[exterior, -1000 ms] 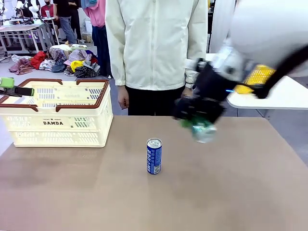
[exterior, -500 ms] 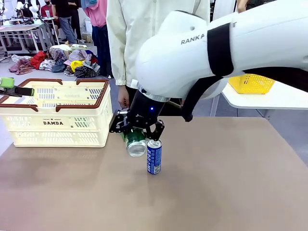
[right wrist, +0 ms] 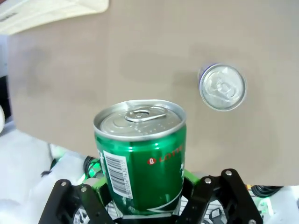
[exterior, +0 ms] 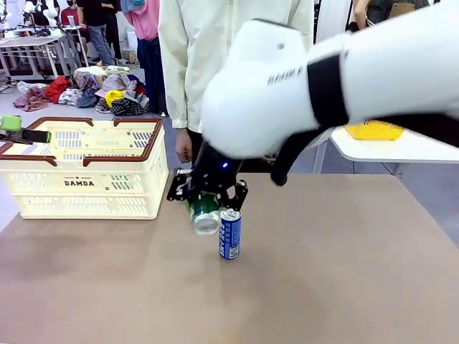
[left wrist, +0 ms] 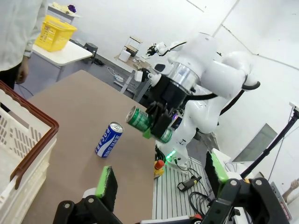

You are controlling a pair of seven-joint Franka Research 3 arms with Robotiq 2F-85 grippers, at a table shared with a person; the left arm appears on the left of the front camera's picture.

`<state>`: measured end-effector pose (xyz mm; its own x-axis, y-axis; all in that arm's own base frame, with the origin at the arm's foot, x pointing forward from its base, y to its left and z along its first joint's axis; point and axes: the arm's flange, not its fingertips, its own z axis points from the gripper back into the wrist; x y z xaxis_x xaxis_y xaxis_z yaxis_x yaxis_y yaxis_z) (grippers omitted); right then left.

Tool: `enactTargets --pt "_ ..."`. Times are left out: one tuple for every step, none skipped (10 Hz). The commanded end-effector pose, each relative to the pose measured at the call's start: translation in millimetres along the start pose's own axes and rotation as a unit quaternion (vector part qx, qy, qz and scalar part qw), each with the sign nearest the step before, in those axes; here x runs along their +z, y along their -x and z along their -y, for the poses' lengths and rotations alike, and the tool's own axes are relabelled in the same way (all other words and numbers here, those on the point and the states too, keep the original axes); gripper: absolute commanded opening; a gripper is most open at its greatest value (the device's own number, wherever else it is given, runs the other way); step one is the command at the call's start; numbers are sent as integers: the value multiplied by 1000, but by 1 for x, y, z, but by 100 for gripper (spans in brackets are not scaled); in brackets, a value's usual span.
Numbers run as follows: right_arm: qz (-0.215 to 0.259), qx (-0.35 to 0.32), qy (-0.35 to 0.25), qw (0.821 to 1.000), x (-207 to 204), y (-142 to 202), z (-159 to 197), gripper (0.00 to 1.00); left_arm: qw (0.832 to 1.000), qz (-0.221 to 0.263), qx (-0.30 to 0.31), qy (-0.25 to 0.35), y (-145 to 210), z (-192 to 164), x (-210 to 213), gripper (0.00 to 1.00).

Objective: Place the drinks into the Shopping basket.
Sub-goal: Pick up one drink and place it into the Shopping basket.

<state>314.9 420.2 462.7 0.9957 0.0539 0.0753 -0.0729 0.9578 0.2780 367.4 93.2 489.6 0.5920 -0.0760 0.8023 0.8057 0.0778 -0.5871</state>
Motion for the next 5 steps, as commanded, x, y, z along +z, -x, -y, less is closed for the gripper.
enactTargets --pt "17 -25 49 998 -17 -2 -57 0 1000 0 -1 -1 -1 2 2 100" --pt "7 -29 67 997 -33 -7 -70 0 1000 0 -1 -1 -1 2 2 100" --pt "-10 -25 77 997 -53 -12 -81 0 1000 0 -1 -1 -1 2 2 100" --pt "-4 -40 87 995 -71 -14 -87 0 1000 0 -1 -1 -1 2 2 100" --pt "1 -51 99 994 -90 -14 -93 0 1000 0 -1 -1 -1 2 2 100"
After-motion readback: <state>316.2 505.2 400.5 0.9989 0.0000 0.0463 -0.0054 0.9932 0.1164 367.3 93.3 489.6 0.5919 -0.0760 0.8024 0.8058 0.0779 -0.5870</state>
